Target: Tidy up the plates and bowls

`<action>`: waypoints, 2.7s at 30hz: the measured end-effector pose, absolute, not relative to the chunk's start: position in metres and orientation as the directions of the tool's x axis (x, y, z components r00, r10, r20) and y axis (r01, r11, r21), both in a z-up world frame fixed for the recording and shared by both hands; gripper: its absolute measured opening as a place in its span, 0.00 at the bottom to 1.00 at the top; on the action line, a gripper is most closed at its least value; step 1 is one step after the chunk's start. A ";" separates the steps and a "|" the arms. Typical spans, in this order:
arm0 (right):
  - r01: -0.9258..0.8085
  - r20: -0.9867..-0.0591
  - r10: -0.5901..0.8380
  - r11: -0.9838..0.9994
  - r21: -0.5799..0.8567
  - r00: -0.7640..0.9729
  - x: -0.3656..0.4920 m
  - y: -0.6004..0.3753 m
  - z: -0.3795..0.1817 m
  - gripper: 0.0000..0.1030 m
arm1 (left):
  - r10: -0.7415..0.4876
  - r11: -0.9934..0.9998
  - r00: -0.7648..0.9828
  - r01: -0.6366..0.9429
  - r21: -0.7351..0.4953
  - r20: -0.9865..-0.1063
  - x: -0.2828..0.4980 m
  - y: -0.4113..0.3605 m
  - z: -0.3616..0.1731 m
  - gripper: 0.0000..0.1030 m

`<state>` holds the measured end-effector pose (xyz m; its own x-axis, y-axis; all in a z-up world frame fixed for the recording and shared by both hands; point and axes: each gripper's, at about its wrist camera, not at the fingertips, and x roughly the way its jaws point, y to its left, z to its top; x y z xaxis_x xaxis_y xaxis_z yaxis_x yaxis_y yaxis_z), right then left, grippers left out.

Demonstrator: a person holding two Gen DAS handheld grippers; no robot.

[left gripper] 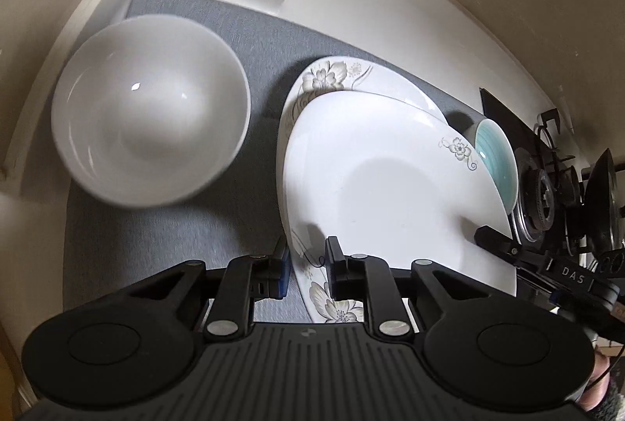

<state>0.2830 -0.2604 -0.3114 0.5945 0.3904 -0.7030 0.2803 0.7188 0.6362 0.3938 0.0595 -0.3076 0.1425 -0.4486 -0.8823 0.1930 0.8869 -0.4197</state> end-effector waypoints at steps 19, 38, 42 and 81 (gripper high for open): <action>0.281 -0.753 0.344 0.777 0.564 0.561 0.305 -0.254 -0.325 0.12 | -0.426 0.897 0.172 0.205 -0.391 -0.888 0.407 0.053 -0.320 0.19; 0.284 -0.735 0.371 0.750 0.597 0.567 0.308 -0.269 -0.337 0.15 | -0.615 0.788 0.097 0.021 -0.616 -0.783 0.370 0.086 -0.341 0.14; 0.255 -0.723 0.434 0.733 0.630 0.537 0.308 -0.274 -0.334 0.25 | -0.613 0.789 0.101 0.014 -0.615 -0.784 0.374 0.087 -0.341 0.14; 0.251 -0.835 0.271 0.869 0.426 0.479 0.240 -0.214 -0.299 0.18 | -0.467 0.881 0.170 0.167 -0.442 -0.868 0.356 0.077 -0.305 0.11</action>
<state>0.2403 -0.2144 -0.2995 0.4789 0.2710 -0.8350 0.2513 0.8691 0.4261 0.3562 0.0767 -0.3052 0.1701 -0.4670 -0.8677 0.1675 0.8815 -0.4415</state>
